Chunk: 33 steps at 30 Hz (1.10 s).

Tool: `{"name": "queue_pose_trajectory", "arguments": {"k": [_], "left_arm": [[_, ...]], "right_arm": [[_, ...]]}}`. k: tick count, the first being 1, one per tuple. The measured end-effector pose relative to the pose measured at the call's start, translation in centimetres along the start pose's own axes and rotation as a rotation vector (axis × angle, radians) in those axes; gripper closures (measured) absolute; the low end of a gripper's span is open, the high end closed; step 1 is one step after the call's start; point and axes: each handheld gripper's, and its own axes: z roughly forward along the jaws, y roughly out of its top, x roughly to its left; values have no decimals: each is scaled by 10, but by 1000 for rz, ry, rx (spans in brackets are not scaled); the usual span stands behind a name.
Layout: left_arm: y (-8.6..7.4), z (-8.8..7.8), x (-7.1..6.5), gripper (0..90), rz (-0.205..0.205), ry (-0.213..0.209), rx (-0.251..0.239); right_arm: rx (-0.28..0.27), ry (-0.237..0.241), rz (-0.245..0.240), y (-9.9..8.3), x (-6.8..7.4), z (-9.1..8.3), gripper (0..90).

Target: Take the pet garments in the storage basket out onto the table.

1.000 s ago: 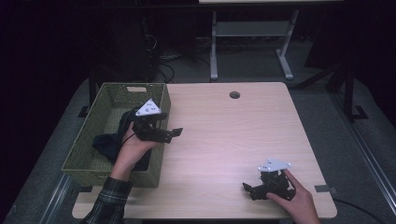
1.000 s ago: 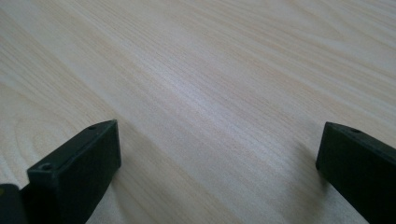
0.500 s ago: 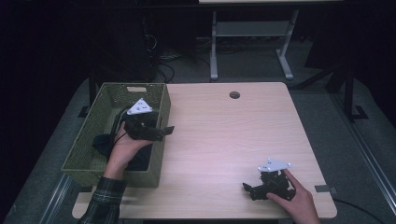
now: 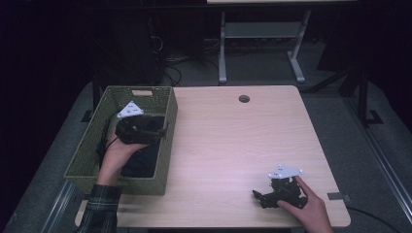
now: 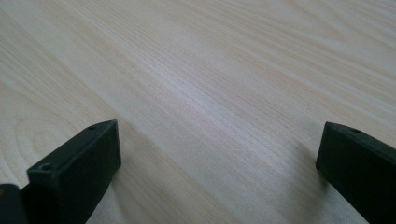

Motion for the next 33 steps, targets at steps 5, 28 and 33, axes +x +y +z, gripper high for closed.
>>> {"name": "queue_pose_trajectory", "arguments": {"k": [5, 28, 33], "left_arm": [[-4, -4, 7, 139, -10, 33, 5], [-31, -10, 41, 139, -38, 129, 89], [-38, -4, 47, 139, -48, 134, 122]], "right_arm": [[0, 0, -1, 0, 0, 0, 0], [1, -1, -4, 0, 0, 0, 0], [1, -1, -3, 0, 0, 0, 0]]}}
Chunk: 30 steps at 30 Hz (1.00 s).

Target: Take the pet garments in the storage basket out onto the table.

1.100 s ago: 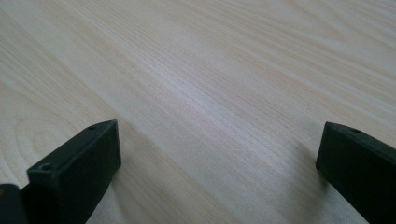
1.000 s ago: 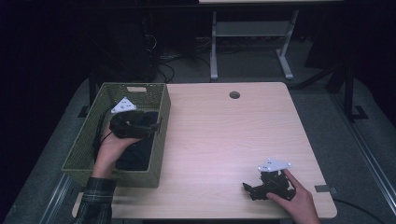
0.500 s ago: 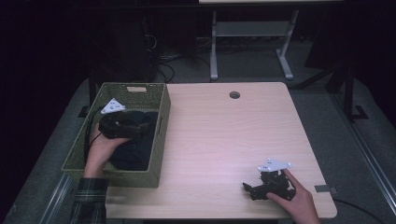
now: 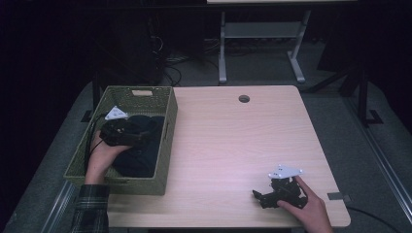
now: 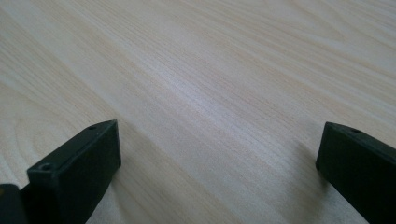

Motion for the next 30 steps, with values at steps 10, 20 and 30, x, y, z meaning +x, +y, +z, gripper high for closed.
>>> {"name": "queue_pose_trajectory", "arguments": {"k": [10, 20, 30], "left_arm": [[-7, 13, 4, 138, -11, 1, 48], [-12, 32, 0, 137, -26, -21, 170], [-16, 46, -2, 134, -18, -8, 257]], "right_arm": [[-2, -1, 1, 0, 0, 0, 0], [-2, 0, -1, 0, 0, 0, 0], [-2, 1, 1, 0, 0, 0, 0]]}}
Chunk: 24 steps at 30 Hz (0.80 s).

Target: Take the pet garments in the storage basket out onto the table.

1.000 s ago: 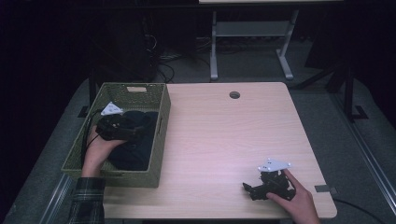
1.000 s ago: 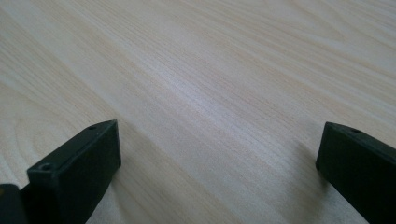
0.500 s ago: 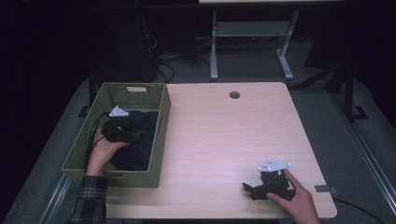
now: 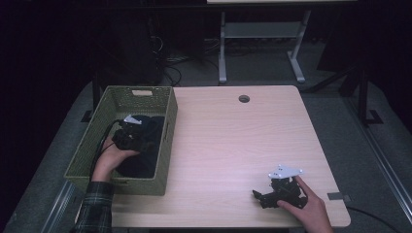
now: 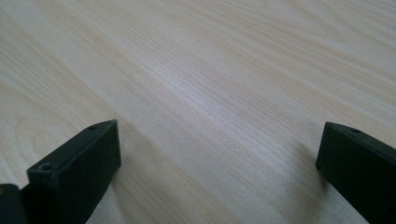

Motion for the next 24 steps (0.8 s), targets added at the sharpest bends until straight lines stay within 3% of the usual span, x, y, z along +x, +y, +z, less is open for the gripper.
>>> {"name": "queue_pose_trajectory", "arguments": {"k": [5, 15, 17, 21, 24], "left_arm": [[-2, 11, -1, 139, -21, 29, 91], [-3, 21, -5, 161, -27, -3, 193], [-3, 20, -5, 265, -26, -9, 195], [-1, 12, -2, 614, -46, -22, 203], [0, 9, -2, 712, -49, -32, 201]], "right_arm": [[0, 0, 0, 0, 0, 0, 0], [0, 0, 0, 0, 0, 0, 0], [0, 0, 1, 0, 0, 0, 0], [0, 0, 1, 0, 0, 0, 0], [0, 0, 1, 0, 0, 0, 0]]}}
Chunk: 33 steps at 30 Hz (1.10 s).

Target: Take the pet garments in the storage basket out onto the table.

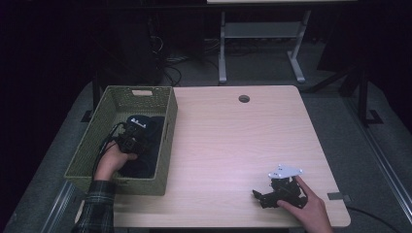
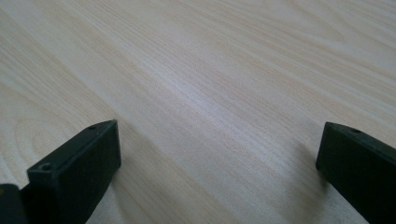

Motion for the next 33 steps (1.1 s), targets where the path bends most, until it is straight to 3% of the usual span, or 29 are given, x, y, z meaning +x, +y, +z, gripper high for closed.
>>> {"name": "queue_pose_trajectory", "arguments": {"k": [6, 13, 14, 15, 18, 19, 21, 23, 24, 27, 33], "left_arm": [[1, -10, 3, 728, -17, -16, -34], [-2, -37, 13, 737, -66, -70, -201], [-2, -37, 13, 738, -66, -70, -201], [-3, -41, 15, 739, -79, -80, -239], [-4, -46, 16, 740, -77, -83, -268], [-6, -52, 16, 741, -83, -95, -307], [-6, -55, 17, 742, -82, -98, -327], [-7, -64, 16, 744, -91, -119, -388], [-7, -64, 16, 745, -91, -119, -388], [-7, -75, 15, 748, -111, -144, -457], [-6, -92, 10, 749, -101, -152, -529]], "right_arm": [[0, 0, 0, 0, 0, 0, 0], [0, 0, 0, 0, 0, 0, 0], [0, 0, 0, 0, 0, 0, 0], [0, 0, 0, 0, 0, 0, 0], [0, 0, 0, 0, 0, 0, 0], [0, 1, 0, 0, 0, 0, 0], [0, -1, -1, 0, 0, 0, 0], [-1, 0, -1, 0, 0, 0, 0], [-1, -1, -1, 0, 0, 0, 0], [-1, -1, -2, 0, 0, 0, 0], [0, 1, 0, 0, 0, 0, 0]]}}
